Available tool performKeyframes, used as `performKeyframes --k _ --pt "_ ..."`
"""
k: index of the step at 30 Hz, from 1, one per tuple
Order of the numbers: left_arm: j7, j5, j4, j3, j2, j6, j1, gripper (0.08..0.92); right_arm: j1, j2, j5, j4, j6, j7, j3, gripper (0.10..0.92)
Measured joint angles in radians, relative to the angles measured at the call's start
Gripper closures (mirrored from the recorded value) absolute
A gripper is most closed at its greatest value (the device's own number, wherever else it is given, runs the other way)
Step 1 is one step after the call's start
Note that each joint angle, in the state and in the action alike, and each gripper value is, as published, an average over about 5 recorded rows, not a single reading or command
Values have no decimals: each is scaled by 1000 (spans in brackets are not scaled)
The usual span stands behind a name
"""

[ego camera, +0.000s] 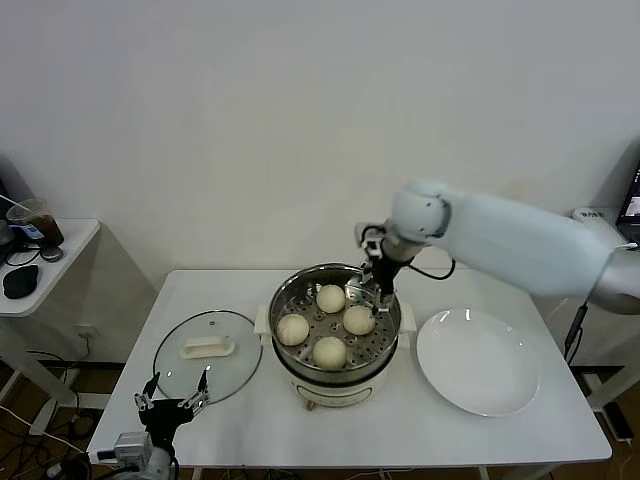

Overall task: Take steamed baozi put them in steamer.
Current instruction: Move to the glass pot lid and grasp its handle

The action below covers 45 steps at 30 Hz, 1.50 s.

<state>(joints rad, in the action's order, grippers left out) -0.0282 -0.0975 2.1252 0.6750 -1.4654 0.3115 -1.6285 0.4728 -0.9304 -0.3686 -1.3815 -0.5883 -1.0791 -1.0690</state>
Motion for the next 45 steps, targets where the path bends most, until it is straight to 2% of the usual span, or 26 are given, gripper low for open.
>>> performKeyframes --k 10,18,27,34,40,45 --pt "-7 -35 3 7 -1 -48 -2 177 -166 141 -157 -21 65 305 427 203" --pt "-5 -41 -19 16 4 -105 7 177 -533 179 -226 -73 178 589 921 203" --pt "0 4 -71 36 26 -172 46 177 -1024 29 -240 -158 313 833 1466 203" --pt "-6 137 -132 45 54 -228 88 177 -1325 -134 -232 -214 393 934 1695 203" --pt "-26 410 -205 25 100 -290 136 177 -1511 -236 -221 -262 429 976 1790 203" --pt "-51 735 -260 -16 174 -315 168 177 -1619 -283 -212 -297 449 990 1833 203"
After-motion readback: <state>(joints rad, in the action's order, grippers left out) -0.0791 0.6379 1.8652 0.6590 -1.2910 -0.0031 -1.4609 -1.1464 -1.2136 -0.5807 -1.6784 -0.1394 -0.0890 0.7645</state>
